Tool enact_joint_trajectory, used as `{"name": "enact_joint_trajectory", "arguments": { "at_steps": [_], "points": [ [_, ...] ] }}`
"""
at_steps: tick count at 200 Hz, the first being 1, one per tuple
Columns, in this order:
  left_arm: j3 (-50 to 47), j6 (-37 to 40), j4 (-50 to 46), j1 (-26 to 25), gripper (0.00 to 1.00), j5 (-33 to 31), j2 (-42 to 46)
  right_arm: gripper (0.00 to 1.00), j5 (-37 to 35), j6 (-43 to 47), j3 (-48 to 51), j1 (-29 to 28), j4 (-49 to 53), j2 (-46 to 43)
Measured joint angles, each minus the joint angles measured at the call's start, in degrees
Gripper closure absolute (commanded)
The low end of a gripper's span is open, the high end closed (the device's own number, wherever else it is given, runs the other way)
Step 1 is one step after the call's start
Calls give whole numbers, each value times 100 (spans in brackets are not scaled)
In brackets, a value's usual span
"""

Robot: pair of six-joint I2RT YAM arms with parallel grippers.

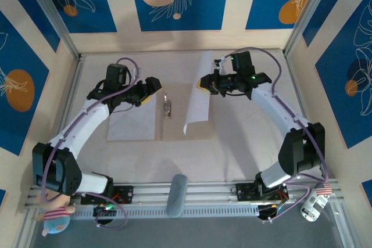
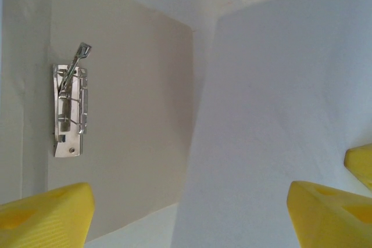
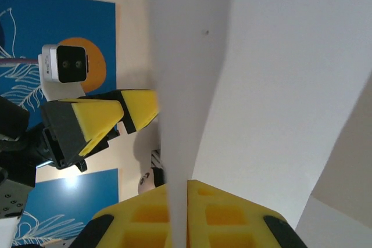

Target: Put the files into the folder

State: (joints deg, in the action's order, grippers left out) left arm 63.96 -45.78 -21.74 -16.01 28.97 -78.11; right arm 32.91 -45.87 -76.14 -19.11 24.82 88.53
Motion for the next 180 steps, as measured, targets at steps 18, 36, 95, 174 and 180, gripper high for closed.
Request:
{"name": "enact_joint_trajectory", "arguments": {
  "at_steps": [18, 36, 95, 174, 180],
  "points": [
    [-17, 46, -59, 42, 14, -52, 116, 90, -9, 24, -114, -173, -111, 201],
    [-17, 96, -103, 63, 14, -92, 212, 91, -70, 74, -79, -227, -142, 278],
    [-72, 133, -186, 90, 14, -146, 304, 89, -490, 363, 629, -103, -463, 778],
    [-72, 136, -278, 90, 14, -164, 304, 88, -1014, 682, 1034, -94, -640, 1274],
    [-72, 136, -291, 90, 14, -164, 304, 88, -1032, 691, 1043, -90, -640, 1274]
  ]
}}
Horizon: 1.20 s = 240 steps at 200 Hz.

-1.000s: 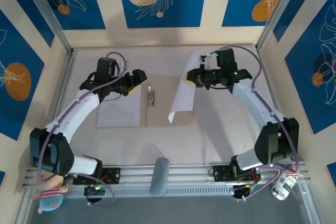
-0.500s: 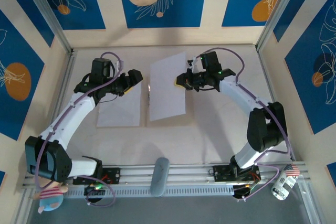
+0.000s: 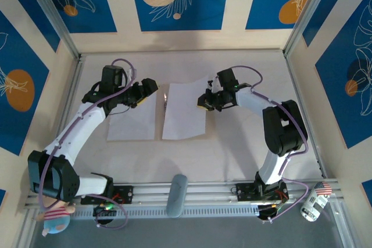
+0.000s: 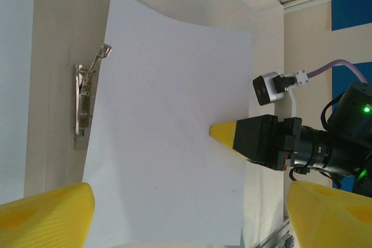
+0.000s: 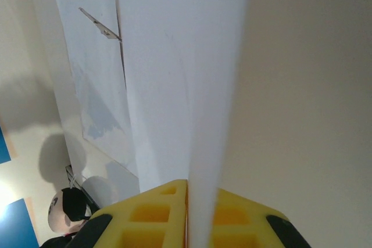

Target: Put the files into the folder

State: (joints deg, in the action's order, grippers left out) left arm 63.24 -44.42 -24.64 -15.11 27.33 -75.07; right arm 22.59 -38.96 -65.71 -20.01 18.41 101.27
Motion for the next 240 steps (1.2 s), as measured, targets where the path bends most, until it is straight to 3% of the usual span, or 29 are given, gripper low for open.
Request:
{"name": "enact_joint_trajectory", "arguments": {
  "at_steps": [80, 175, 240],
  "points": [
    [0, 2, -13, 0, 14, -2, 2, 89, -15, 125, 378, 177, -144, -175],
    [0, 2, -31, 0, 14, 0, 2, 100, 79, 184, 697, 247, -691, -177],
    [0, 2, -31, 0, 14, 0, 2, 100, 31, 525, 588, 302, -415, -177]
  ]
}}
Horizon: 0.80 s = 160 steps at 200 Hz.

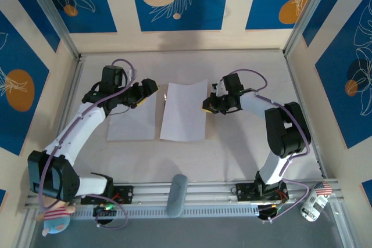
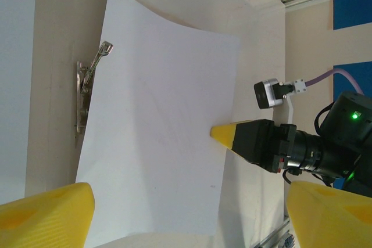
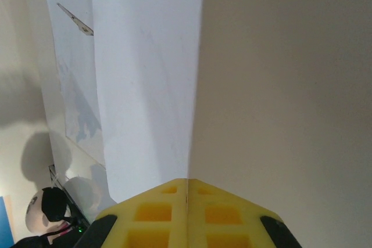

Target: Put the files into the folder

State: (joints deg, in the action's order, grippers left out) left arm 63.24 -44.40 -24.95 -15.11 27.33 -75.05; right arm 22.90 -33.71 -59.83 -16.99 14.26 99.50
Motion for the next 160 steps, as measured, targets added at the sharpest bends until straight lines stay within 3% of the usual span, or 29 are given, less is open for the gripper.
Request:
{"name": "enact_joint_trajectory", "arguments": {
  "at_steps": [160],
  "points": [
    [0, 0, 0, 0, 14, 2, 0, 100, 216, 634, -17, 238, 133, 0]
  ]
}}
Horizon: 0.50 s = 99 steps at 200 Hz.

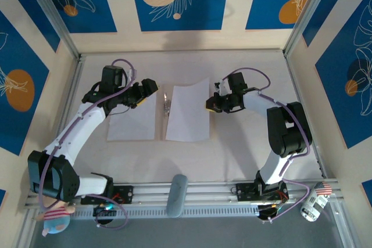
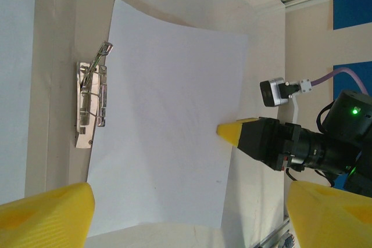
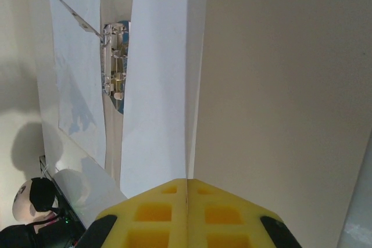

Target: Put the files into the folder

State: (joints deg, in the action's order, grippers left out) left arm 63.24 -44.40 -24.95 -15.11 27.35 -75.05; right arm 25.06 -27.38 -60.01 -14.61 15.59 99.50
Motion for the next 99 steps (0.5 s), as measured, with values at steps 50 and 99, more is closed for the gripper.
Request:
{"name": "enact_joint_trajectory", "arguments": {
  "at_steps": [50, 99],
  "points": [
    [0, 0, 0, 0, 14, 4, -11, 100, 70, 380, -92, -7, 39, 15],
    [0, 2, 0, 0, 14, 31, -13, 100, 74, 916, -597, -144, 227, 175]
  ]
}}
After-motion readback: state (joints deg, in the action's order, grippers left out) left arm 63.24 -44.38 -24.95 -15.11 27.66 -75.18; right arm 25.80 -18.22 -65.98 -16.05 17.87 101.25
